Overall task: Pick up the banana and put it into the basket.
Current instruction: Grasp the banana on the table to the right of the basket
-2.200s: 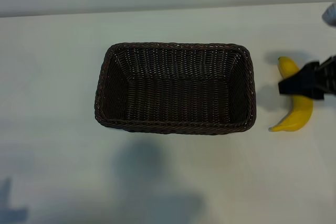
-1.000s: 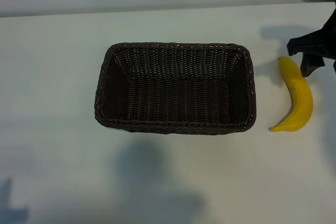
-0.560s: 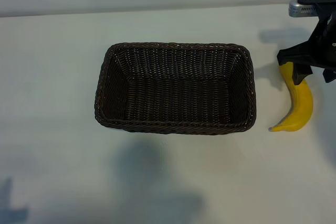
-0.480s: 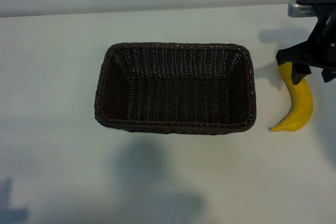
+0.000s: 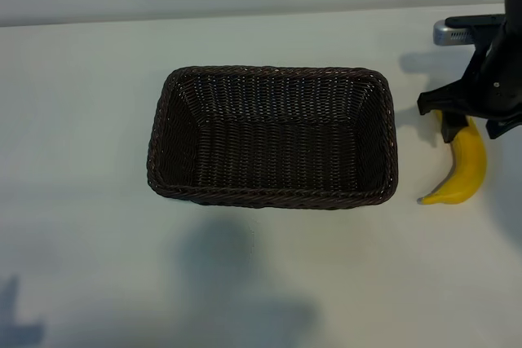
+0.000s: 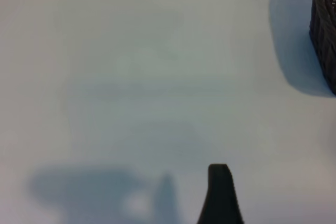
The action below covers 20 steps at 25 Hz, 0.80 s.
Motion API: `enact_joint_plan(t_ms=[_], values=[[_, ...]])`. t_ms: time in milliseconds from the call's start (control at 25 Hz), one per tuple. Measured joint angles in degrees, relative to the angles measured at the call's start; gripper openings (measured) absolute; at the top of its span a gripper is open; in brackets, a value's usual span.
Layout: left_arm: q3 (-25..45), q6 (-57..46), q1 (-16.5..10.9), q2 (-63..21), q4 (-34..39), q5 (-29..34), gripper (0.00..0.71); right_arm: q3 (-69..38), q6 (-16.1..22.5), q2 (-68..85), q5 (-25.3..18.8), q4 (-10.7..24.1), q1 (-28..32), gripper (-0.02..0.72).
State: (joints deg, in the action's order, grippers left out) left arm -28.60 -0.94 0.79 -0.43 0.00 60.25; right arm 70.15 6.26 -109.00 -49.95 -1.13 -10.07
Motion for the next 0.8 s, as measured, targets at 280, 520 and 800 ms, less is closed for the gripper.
enact_joint_plan(t_ms=[280, 520, 800], values=[[0.0, 0.0, 0.0, 0.0, 0.0, 0.0, 0.558, 0.0, 0.0, -2.8, 1.6, 1.1, 0.0, 0.584], [0.0, 0.0, 0.0, 0.0, 0.0, 0.0, 0.558, 0.0, -0.1, -4.6, 2.3, 1.8, 0.0, 0.584], [0.0, 0.0, 0.0, 0.0, 0.0, 0.0, 0.558, 0.0, -0.1, -5.7, 3.5, 2.3, 0.0, 0.584]])
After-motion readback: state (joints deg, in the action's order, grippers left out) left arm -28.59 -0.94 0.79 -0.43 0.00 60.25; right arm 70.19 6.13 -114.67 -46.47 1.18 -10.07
